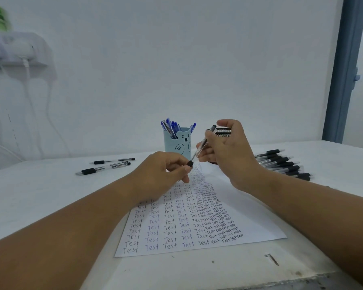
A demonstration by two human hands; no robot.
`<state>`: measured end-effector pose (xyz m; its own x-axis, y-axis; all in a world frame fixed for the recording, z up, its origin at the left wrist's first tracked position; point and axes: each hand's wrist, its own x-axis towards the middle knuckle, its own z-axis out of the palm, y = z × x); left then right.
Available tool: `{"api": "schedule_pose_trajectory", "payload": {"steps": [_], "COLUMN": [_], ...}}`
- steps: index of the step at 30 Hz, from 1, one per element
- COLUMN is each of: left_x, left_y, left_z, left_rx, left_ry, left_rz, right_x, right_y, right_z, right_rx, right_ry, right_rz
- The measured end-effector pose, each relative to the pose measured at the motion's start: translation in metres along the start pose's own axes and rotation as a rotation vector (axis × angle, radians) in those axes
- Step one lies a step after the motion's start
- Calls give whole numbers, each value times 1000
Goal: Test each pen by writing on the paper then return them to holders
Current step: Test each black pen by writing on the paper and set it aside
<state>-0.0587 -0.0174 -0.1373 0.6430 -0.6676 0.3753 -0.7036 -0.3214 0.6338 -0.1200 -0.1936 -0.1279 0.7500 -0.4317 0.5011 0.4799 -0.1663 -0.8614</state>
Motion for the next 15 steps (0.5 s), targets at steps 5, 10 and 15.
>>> {"api": "schedule_pose_trajectory", "payload": {"steps": [5, 10, 15], "left_x": [-1, 0, 3], "left_y": [-1, 0, -13], "left_z": [-1, -2, -9], "left_rx": [-62, -52, 61], "left_ry": [2, -8, 3], "left_rz": [72, 5, -124], "right_x": [-7, -7, -2], "right_y": [6, 1, 0], "right_z": [-4, -6, -14], "right_rx": [-213, -202, -140], "right_ry": [-230, -174, -70], "right_rz": [51, 154, 194]}}
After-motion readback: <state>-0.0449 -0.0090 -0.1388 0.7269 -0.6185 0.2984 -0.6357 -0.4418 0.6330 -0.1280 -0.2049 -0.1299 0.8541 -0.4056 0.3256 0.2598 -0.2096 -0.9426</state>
